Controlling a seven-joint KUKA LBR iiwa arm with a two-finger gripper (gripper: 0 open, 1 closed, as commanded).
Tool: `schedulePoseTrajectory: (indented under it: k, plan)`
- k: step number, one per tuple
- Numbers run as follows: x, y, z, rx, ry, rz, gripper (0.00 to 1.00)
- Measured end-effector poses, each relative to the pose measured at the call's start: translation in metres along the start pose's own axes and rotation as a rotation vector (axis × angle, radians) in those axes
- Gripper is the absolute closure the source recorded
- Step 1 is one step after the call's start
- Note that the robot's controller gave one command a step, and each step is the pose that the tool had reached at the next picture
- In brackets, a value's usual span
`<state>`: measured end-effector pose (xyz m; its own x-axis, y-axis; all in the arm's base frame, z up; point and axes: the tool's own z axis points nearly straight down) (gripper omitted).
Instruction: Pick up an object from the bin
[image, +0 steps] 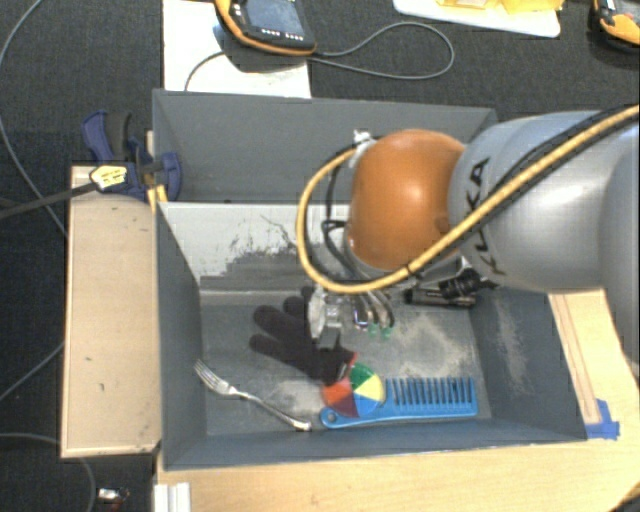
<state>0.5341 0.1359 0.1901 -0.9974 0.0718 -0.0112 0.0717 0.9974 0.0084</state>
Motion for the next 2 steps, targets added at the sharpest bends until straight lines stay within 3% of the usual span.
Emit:
schedulePoseTrajectory:
  k: [1, 2]
  plan:
    - [-0.002, 0.000, -0.014, -0.002, -0.007, 0.001, 1.00]
    - [0.000, 0.000, -0.025, 0.000, 0.001, 0.002, 1.00]
